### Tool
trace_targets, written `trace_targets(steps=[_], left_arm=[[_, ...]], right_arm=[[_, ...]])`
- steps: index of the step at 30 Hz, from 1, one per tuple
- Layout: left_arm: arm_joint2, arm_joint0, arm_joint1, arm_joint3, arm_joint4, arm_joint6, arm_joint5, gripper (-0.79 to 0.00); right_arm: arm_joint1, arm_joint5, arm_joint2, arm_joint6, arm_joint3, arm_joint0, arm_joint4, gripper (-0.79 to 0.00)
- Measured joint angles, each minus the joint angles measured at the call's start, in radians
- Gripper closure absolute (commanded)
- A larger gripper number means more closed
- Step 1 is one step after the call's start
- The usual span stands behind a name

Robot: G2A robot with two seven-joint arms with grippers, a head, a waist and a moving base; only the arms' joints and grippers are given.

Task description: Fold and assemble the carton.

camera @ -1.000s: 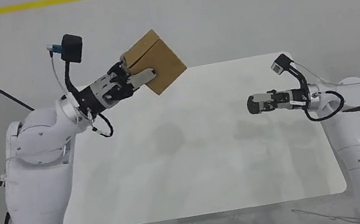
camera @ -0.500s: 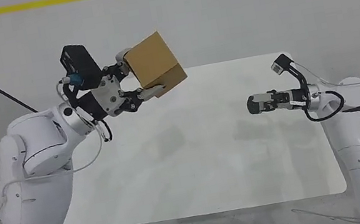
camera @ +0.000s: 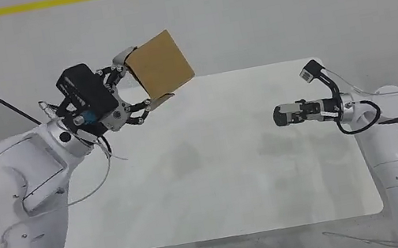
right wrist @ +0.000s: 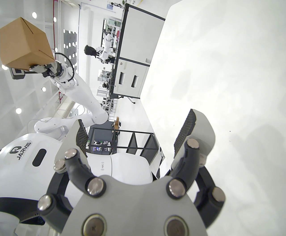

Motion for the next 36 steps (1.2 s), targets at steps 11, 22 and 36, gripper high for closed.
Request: trace_targets(steps=[11,22,36], left_arm=[[0.026,0.109,0.029,0.051,0.787,0.725,0.222,0.000],[0.021,0.116,0.036,0.048,0.874,0.810,0.381,0.000],[-0.007,0.132,0.055,0.070,1.271,1.104,0.841,0.000]], right_arm=[[0.000,0.000,0.000,0.000,0.000,0.000,0.000,-0.785],[0.000,0.000,0.000,0.000,0.000,0.000,0.000,-0.785],[0.000,0.000,0.000,0.000,0.000,0.000,0.000,-0.785]])
